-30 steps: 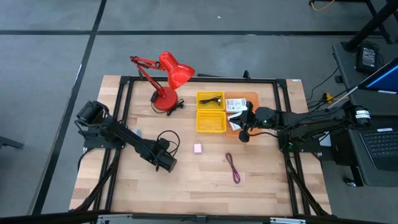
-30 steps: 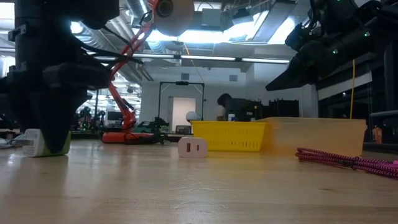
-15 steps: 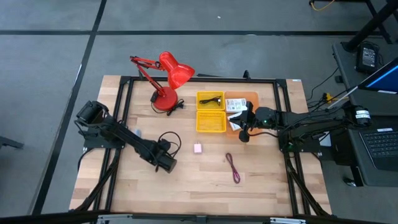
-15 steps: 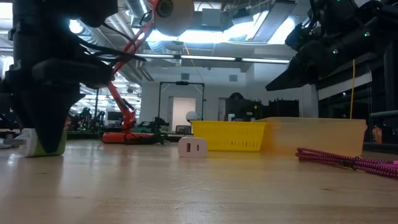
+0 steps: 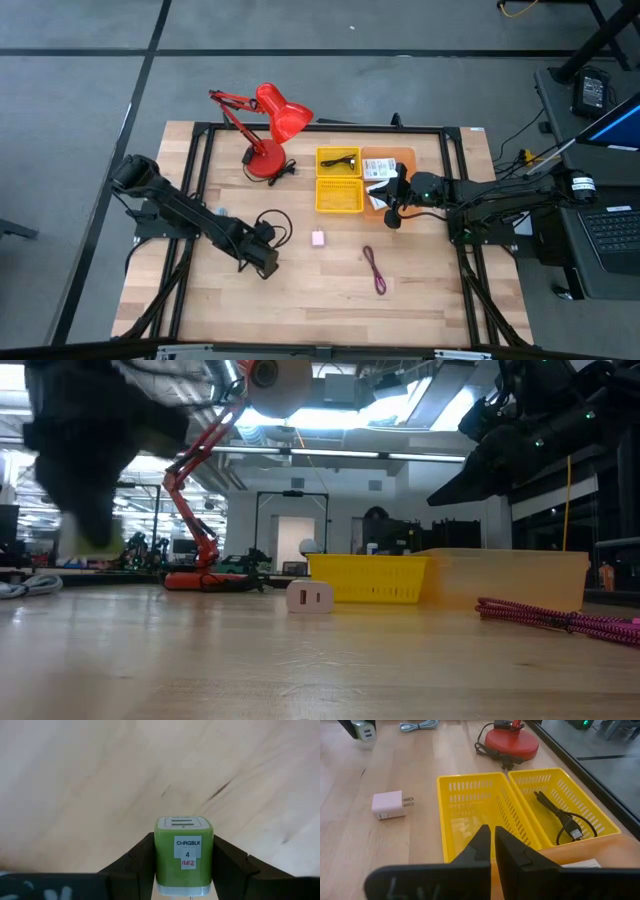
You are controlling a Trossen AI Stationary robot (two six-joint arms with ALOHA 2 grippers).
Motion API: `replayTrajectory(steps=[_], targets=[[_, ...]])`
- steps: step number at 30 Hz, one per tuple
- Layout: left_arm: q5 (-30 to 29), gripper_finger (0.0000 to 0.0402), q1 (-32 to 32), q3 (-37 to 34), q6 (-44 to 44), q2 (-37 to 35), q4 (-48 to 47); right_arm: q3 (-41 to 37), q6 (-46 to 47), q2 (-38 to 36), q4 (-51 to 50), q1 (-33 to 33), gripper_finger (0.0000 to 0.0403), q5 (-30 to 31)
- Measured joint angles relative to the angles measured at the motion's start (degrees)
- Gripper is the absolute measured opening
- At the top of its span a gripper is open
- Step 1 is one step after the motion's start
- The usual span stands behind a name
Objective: Pick and place items into bin
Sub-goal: Put the green charger adapter into the bottom yellow bin
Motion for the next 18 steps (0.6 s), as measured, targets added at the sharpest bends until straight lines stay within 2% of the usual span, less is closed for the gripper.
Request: replayTrajectory(steps=[8,12,15,18], targets=[[-12.6,0.0144,0.0,0.0,14.0,-6.5,1.2,0.0,0.0,0.0,0.0,0.0,0.0010,0.0],[-18.3,0.0144,0.1,0.0,23.4,-8.0,6.0,0.0,0.0,0.0,0.0,0.0,0.0010,0.0],[-20.4,0.0144,0.1,0.0,31.0,-8.2,12.1,0.0,0.0,0.0,0.1,0.0,0.0010,0.0],[-20.1,0.0144,0.6,-0.2,37.2,-8.2,18.8,0.0,0.0,0.0,0.2,0.0,0.0010,0.0]])
